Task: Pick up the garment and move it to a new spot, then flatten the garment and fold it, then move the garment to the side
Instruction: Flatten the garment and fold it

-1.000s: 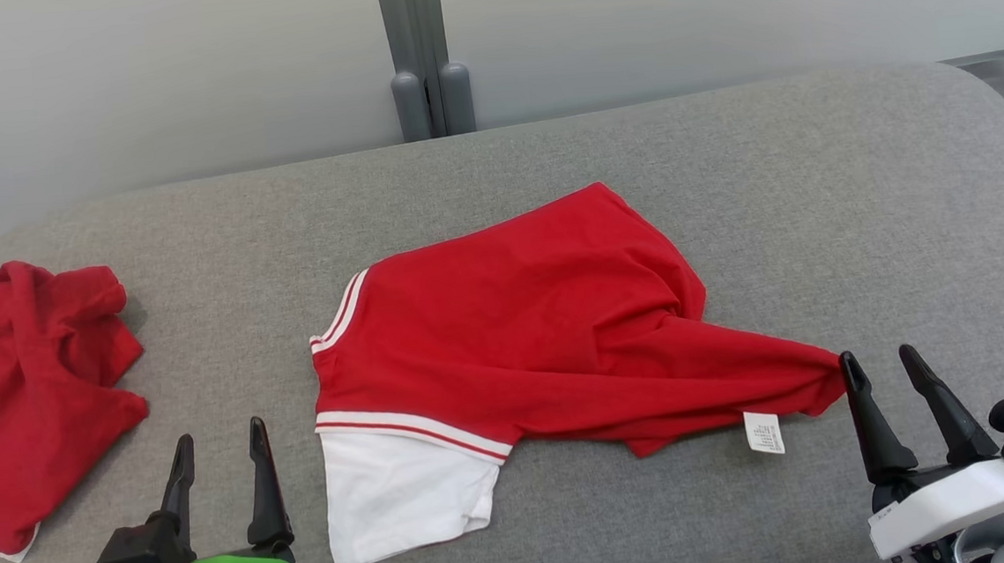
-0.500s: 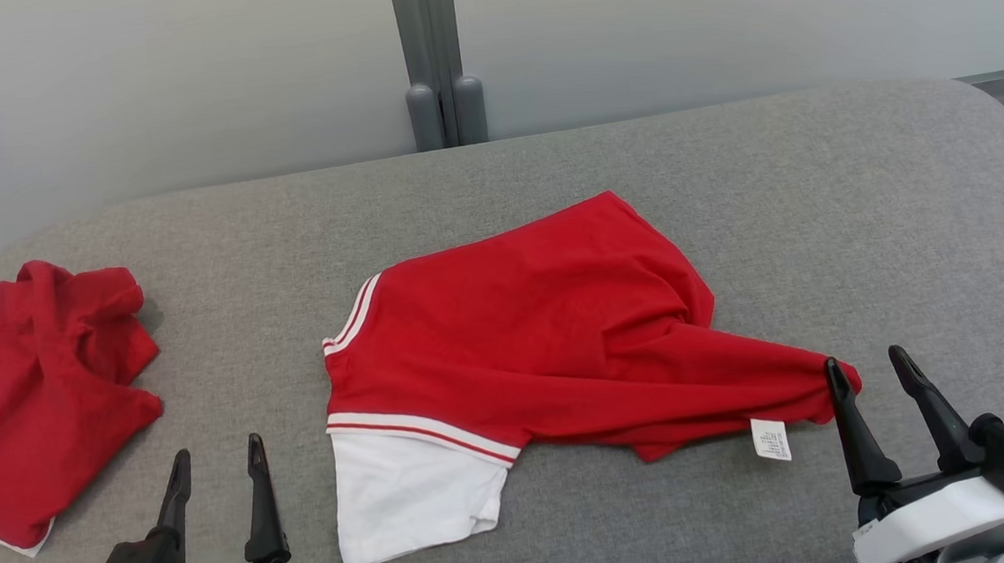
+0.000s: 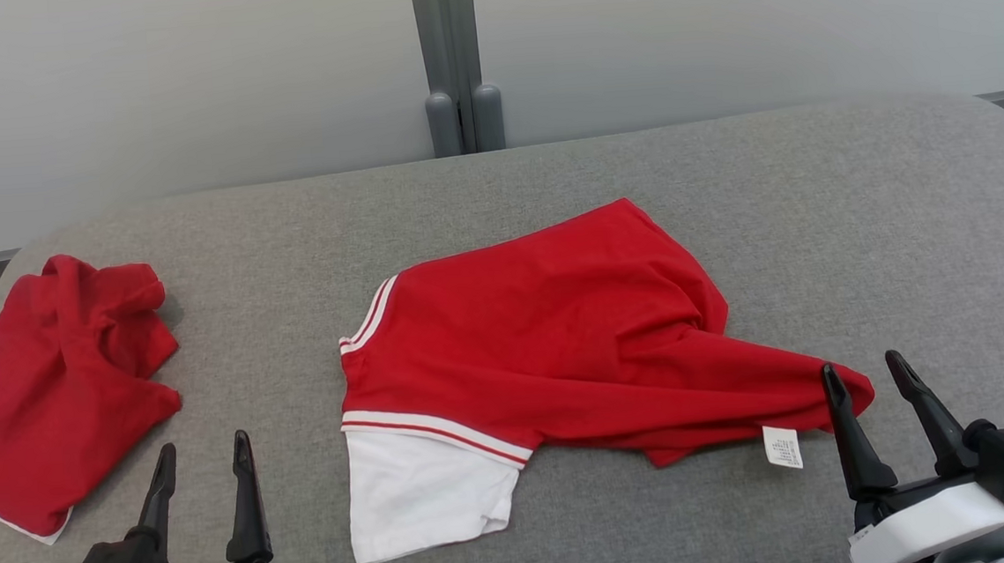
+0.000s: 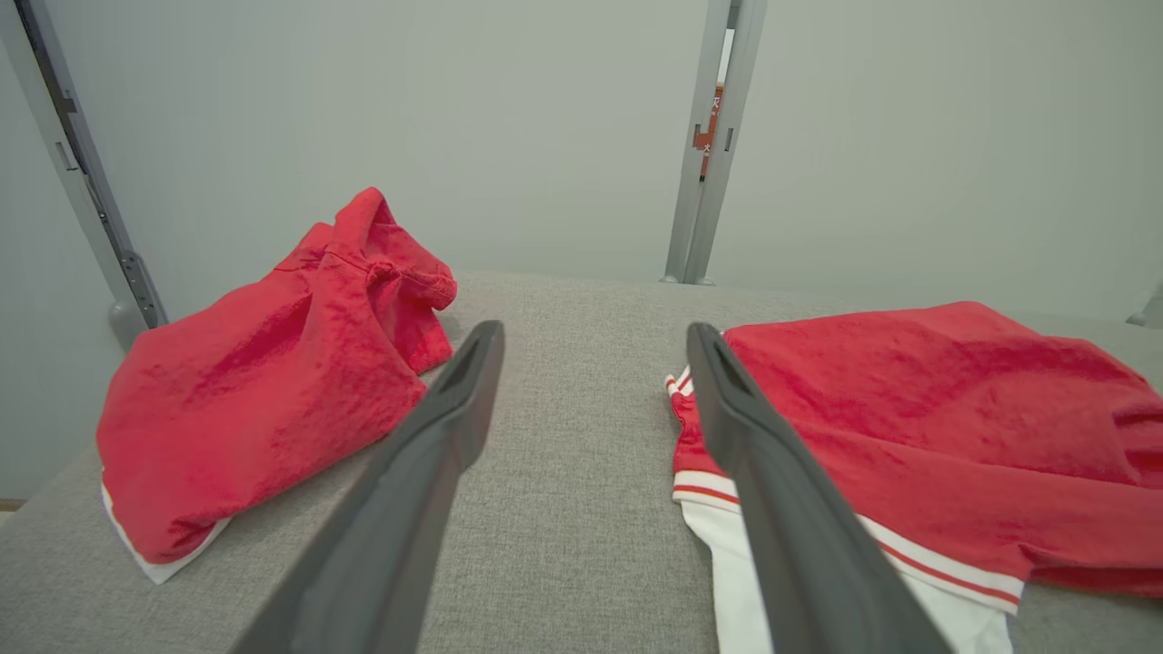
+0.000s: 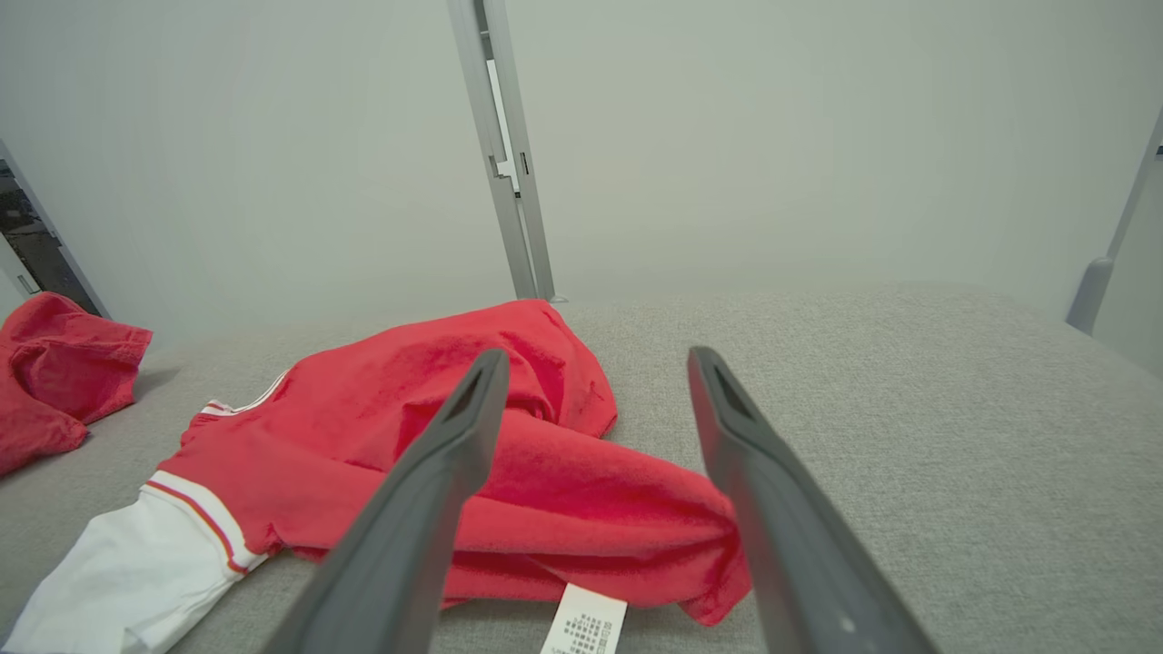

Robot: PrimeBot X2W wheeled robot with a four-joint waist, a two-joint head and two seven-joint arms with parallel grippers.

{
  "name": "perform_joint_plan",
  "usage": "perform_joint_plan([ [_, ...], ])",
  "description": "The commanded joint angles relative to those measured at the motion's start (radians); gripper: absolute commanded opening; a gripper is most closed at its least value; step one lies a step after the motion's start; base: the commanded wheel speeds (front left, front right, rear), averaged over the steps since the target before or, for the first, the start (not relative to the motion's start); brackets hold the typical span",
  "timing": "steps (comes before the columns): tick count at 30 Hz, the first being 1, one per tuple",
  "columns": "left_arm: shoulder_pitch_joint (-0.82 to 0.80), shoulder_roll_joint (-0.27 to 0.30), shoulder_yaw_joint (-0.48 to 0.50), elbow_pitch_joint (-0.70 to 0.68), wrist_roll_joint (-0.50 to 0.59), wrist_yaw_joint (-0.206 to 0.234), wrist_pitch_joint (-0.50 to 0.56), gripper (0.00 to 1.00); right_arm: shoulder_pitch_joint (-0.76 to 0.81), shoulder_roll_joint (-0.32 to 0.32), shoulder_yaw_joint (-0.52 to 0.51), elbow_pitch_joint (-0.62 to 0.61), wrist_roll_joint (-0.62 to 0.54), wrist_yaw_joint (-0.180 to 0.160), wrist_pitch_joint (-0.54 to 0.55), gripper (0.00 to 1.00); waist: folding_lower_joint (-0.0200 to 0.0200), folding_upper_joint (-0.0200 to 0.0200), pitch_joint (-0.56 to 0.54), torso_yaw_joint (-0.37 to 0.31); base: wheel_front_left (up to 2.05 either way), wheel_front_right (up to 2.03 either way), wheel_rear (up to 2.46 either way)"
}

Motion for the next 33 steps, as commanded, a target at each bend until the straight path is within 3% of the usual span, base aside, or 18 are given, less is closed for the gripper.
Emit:
perform_joint_plan([
  [1, -0.011, 0.015, 0.001, 0.001, -0.005, -0.007, -0.001, 1.00, 0.005, 0.001, -0.004, 0.002, -0.007, 0.000, -0.003, 1.00, 0.0000, 0.0000, -0.003, 0.005, 0.00, 0.00, 0.00],
  [33, -0.002, 0.024, -0.066, -0.010, 0.002, 0.004, 0.023, 1.00, 0.012, 0.009, 0.004, 0.014, -0.039, 0.000, -0.003, 1.00, 0.0000, 0.0000, -0.021, 0.028, 0.00, 0.00, 0.00],
])
